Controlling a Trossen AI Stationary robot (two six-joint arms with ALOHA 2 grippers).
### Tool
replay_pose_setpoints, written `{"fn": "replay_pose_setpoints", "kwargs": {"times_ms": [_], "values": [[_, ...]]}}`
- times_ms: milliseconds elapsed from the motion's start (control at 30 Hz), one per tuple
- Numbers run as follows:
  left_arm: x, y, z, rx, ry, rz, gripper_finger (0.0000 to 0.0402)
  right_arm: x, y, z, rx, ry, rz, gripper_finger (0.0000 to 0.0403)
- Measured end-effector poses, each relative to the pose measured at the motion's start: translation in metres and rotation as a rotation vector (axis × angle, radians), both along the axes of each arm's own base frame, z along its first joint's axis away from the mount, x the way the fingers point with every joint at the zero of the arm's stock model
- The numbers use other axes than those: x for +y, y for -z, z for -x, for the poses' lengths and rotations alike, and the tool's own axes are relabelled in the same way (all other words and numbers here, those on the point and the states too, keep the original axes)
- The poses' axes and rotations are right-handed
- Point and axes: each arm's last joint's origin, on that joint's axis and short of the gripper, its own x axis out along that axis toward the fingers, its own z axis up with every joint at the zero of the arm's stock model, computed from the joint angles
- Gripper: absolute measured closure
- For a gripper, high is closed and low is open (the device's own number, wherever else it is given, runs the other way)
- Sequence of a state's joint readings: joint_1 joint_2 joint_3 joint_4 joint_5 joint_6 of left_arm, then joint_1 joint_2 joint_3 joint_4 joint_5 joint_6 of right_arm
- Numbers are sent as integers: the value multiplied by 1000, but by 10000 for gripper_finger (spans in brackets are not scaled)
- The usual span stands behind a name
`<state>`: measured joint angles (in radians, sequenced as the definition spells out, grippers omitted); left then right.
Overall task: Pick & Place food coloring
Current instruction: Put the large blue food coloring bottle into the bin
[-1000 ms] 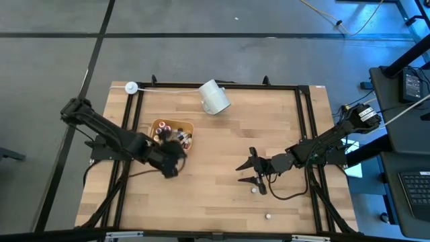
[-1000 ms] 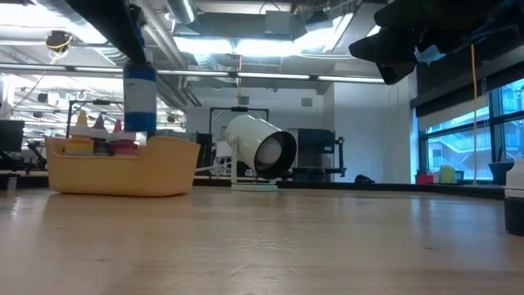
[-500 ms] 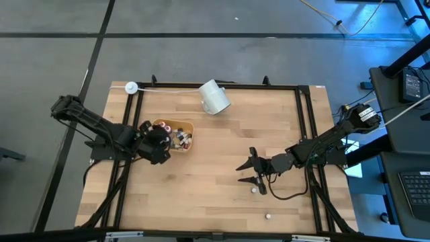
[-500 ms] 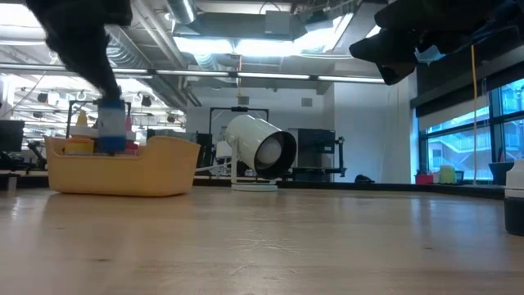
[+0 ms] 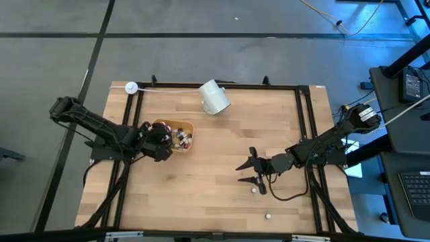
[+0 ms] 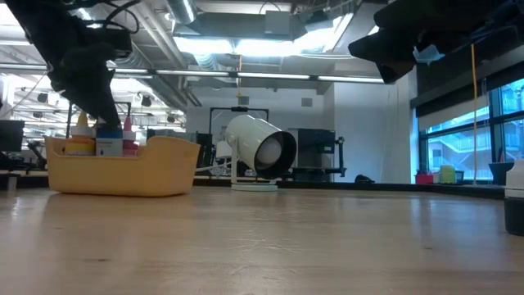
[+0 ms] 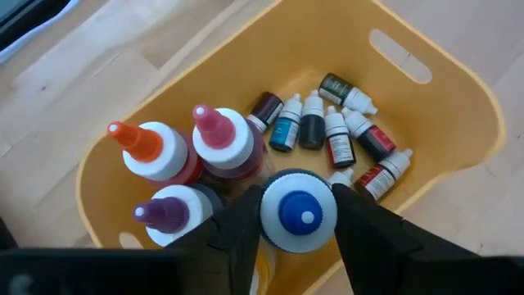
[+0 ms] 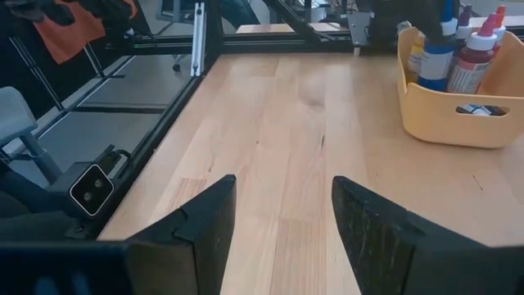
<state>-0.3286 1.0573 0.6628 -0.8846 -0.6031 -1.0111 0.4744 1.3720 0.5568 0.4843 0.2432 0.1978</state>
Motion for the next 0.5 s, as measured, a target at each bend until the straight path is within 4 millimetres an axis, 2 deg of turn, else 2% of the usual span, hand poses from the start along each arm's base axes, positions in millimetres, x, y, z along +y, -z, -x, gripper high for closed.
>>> {"fn": "replay_pose_setpoints", "kwargs": {"times_ms": [233,500], "values": [[0,0,0,2,-2,-11,248,0,0,0,-2,0,0,199],[0,1,0,3,-1,-16,274,0,0,0,-3,0,0,199]]}}
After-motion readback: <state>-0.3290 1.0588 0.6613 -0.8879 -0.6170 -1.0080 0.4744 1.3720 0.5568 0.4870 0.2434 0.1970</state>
